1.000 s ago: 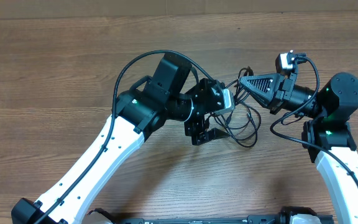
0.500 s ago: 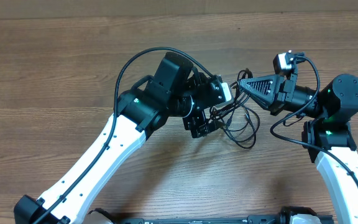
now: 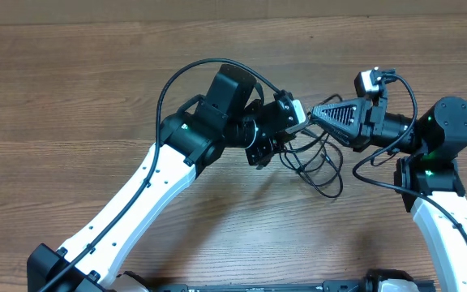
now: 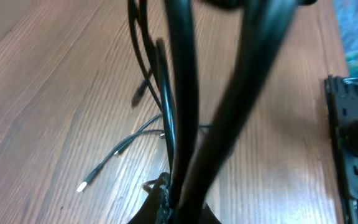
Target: Untangle cables
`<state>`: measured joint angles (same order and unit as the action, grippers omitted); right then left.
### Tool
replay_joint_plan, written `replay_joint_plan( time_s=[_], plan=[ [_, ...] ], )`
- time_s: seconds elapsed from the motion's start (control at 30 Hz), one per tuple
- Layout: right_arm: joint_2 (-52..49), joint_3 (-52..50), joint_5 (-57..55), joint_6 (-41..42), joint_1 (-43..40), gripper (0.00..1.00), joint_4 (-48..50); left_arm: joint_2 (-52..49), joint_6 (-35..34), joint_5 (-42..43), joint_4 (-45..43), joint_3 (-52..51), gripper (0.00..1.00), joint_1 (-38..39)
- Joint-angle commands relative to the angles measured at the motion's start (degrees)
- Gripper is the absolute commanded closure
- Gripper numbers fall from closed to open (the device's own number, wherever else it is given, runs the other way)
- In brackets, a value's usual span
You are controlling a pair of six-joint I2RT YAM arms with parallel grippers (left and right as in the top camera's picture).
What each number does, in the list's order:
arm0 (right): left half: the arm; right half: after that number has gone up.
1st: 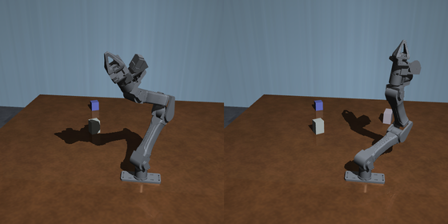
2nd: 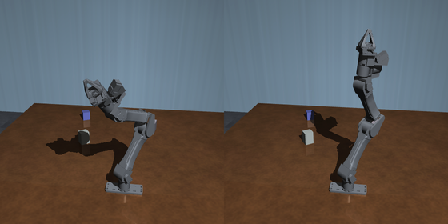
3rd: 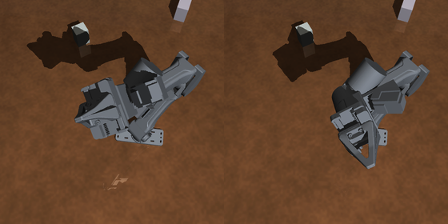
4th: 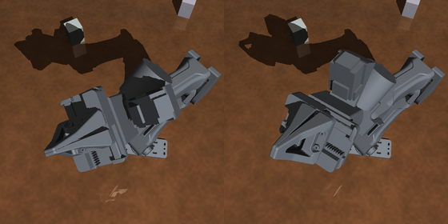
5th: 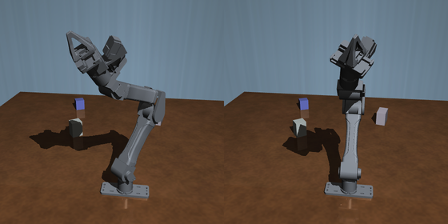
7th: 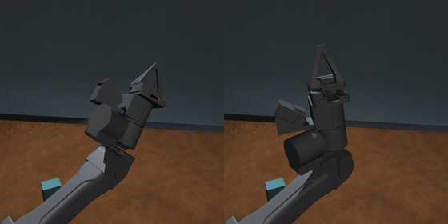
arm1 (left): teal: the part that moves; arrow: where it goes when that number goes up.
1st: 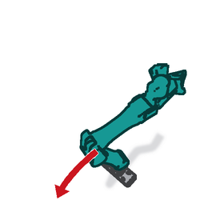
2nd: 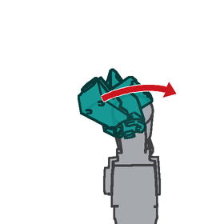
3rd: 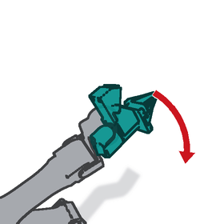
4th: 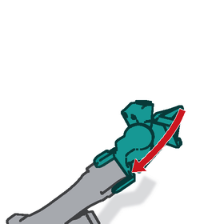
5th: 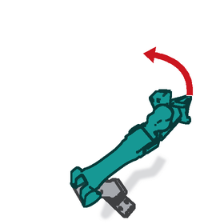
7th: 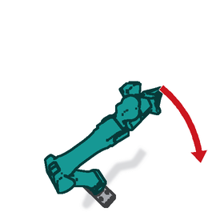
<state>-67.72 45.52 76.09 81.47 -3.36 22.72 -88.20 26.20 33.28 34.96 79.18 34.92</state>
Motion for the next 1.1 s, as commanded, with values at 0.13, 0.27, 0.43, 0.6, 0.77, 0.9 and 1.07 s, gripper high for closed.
replay_joint_plan(
  time_s=[0.13, 0.27, 0.43, 0.6, 0.77, 0.9, 1.07],
  plan=[
    [0.0, 0.2, -1.0, -3.6, -0.6, 0.68, 0.3, 8.3, -4.0, 2.2, -4.2, 1.4, 0.96, 0.3],
    [-0.2, 0.2, -1.5, -5.0, -0.9, 0.49, 0.3, 12.9, -7.6, -10.3, -3.4, 1.4, 0.96, 0.3],
    [-0.2, 0.2, -1.4, -5.1, -0.9, 0.41, 0.3, 15.7, -12.3, -14.6, -3.8, 1.4, 0.96, 0.3],
    [-0.2, 0.2, -0.5, -5.5, -0.9, 0.4, 0.3, 15.9, -17.2, -15.1, -6.2, 1.4, 0.96, 0.3],
    [-0.2, 0.2, 0.6, -8.1, -0.8, 0.4, -1.0, 15.9, -26.1, -14.6, -10.7, 1.4, 0.96, 0.4],
    [-0.2, 0.2, -0.4, -11.4, -0.8, 0.4, -5.3, 15.9, -26.6, -3.9, -14.3, 1.4, 0.96, 0.4],
    [-0.3, 0.2, -3.0, -14.1, -0.8, 0.41, -7.6, 15.9, -26.6, 4.3, -15.5, 1.4, 0.96, 0.4]
  ],
)
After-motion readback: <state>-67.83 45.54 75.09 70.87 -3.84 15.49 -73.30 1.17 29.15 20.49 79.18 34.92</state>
